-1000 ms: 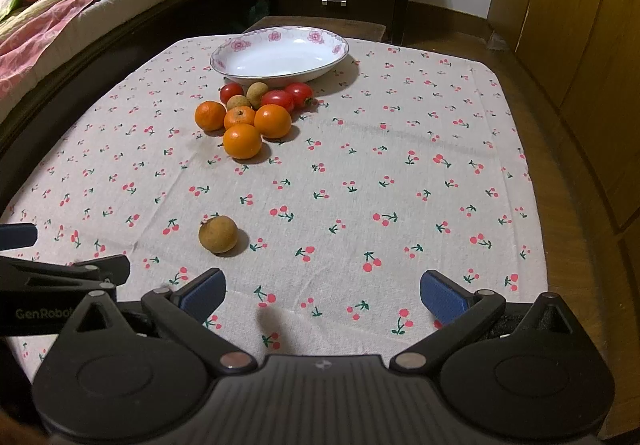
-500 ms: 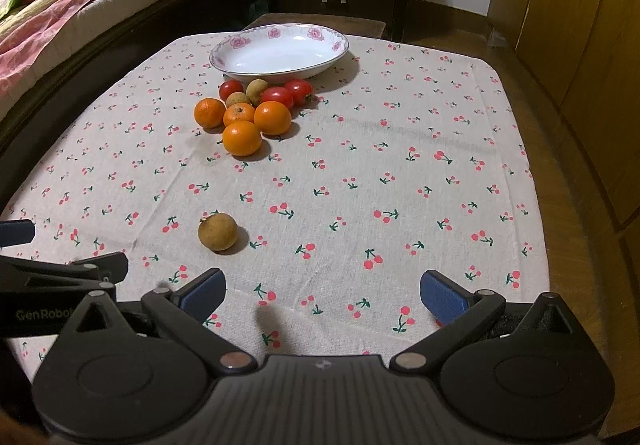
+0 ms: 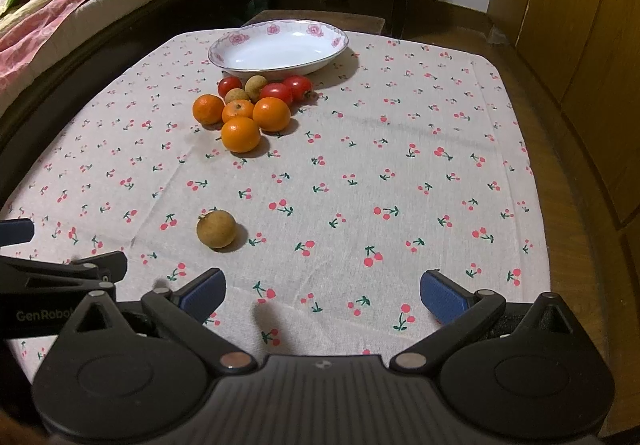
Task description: Organize fruits
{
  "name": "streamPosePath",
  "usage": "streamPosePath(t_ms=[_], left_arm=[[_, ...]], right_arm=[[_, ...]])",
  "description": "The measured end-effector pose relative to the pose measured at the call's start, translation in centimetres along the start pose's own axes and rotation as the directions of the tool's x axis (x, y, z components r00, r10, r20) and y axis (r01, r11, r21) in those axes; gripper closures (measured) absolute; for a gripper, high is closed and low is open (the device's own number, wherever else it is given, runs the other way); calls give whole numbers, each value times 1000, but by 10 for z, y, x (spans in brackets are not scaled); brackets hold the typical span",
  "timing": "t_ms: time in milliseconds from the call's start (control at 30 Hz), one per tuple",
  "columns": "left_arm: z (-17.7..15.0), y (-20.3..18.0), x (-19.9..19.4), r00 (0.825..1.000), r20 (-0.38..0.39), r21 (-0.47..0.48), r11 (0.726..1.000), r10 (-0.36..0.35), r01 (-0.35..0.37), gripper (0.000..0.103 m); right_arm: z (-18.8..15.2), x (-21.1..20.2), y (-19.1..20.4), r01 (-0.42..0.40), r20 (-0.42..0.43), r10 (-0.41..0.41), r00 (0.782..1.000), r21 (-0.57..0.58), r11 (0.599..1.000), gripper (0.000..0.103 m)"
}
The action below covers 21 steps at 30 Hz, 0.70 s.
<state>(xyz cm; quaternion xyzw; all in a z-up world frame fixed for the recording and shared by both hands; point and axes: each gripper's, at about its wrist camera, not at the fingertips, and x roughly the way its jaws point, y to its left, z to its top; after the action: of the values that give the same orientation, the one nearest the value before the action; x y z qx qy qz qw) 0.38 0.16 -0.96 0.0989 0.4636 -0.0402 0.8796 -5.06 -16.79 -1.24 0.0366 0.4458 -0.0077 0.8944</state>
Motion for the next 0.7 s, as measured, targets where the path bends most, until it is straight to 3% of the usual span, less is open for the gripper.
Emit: streamPosePath(t_ms=[700], left_arm=[[3,5,10,1000,-25,-20,1000,2,-3,2]], right_arm=[[7,9,6,-5,-26,4,1000,-14,1000,0]])
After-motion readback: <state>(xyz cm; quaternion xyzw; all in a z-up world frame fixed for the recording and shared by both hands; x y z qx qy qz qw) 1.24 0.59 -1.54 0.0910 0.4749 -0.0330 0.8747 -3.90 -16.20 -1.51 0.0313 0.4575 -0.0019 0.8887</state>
